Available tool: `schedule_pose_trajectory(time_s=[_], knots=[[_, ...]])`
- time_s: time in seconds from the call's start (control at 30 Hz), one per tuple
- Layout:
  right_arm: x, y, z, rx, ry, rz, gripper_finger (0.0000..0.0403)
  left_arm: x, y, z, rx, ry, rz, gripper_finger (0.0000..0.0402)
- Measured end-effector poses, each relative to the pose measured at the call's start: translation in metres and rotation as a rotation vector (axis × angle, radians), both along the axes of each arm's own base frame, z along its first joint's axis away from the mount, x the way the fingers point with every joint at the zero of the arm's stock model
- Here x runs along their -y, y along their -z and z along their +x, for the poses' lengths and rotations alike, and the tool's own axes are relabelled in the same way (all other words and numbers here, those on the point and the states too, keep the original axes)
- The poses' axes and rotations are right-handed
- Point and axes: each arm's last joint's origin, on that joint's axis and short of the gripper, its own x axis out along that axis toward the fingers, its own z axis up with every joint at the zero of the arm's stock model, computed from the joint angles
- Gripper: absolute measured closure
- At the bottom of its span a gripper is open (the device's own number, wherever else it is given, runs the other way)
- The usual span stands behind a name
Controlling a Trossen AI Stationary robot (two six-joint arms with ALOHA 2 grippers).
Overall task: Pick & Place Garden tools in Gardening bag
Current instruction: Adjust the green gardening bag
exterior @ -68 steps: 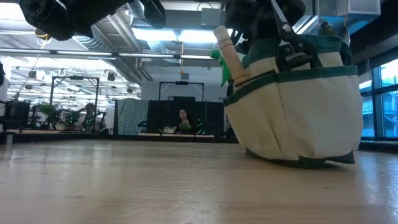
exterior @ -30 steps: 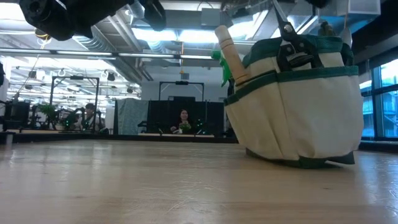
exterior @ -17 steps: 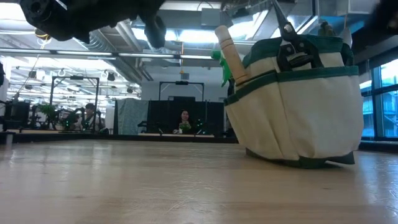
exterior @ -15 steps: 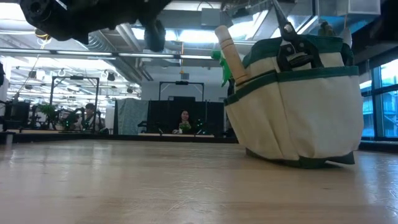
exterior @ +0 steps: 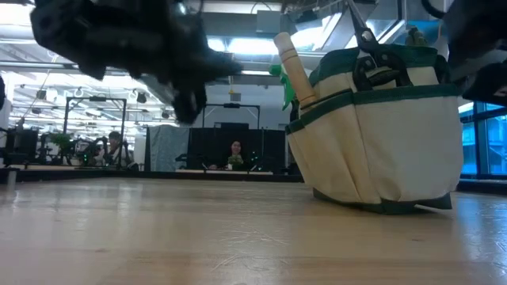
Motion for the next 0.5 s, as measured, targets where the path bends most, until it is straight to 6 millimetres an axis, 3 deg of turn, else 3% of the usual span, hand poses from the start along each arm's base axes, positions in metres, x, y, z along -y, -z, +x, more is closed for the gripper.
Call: schedule_pose_trajectory(time_s=[0.23, 0.5], knots=[[0.003, -0.001, 0.003, 0.150, 0.105, -0.146, 0.0373, 0.003, 0.030, 0.036, -0.104, -0.029, -0.025, 0.0400], [-0.003, 0.006, 0.006, 0.194, 0.118, -0.196, 0.0378, 0.010, 0.031, 0.060, -0.095, -0.004, -0.045, 0.0401]])
